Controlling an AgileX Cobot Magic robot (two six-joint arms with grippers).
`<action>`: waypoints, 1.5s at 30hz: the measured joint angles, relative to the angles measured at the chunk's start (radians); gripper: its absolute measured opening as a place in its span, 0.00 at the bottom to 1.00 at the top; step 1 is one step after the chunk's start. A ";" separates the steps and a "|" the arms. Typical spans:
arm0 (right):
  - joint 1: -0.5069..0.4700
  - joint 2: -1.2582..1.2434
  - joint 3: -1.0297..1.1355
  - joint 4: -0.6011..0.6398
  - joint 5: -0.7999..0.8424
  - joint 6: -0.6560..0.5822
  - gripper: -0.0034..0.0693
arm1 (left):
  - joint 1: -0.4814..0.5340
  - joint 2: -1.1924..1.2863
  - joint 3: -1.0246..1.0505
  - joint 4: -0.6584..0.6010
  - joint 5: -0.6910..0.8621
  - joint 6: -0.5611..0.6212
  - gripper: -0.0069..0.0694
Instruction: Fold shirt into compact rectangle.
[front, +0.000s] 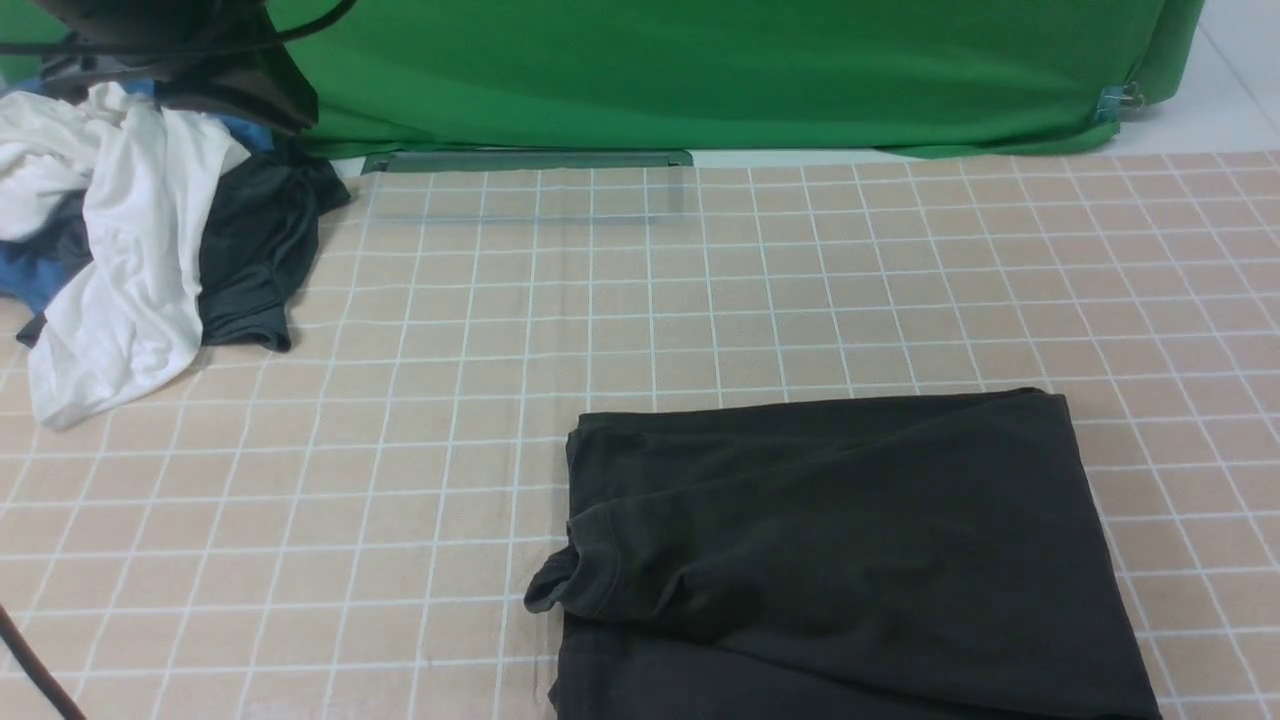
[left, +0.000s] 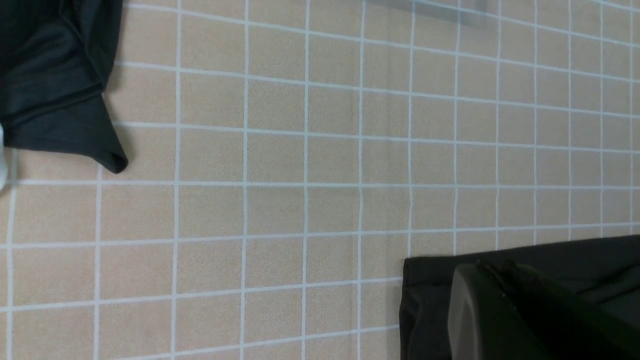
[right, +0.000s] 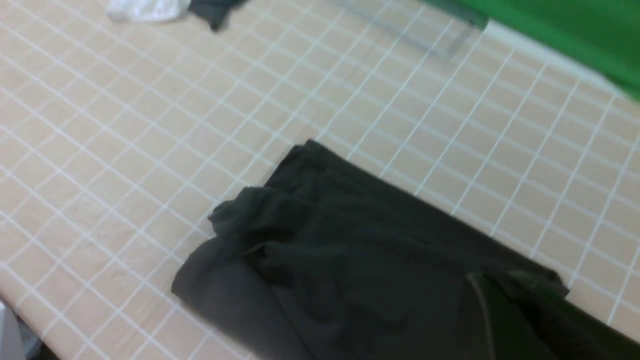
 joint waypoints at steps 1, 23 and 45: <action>0.000 -0.070 0.053 -0.001 -0.040 -0.010 0.09 | 0.000 0.000 0.000 0.000 0.000 0.000 0.11; 0.000 -0.394 0.494 -0.257 -0.255 0.057 0.09 | 0.000 0.000 0.000 0.000 0.000 -0.012 0.11; 0.000 -0.670 0.935 -0.152 -0.908 0.007 0.09 | 0.000 0.000 0.000 0.030 0.000 0.027 0.11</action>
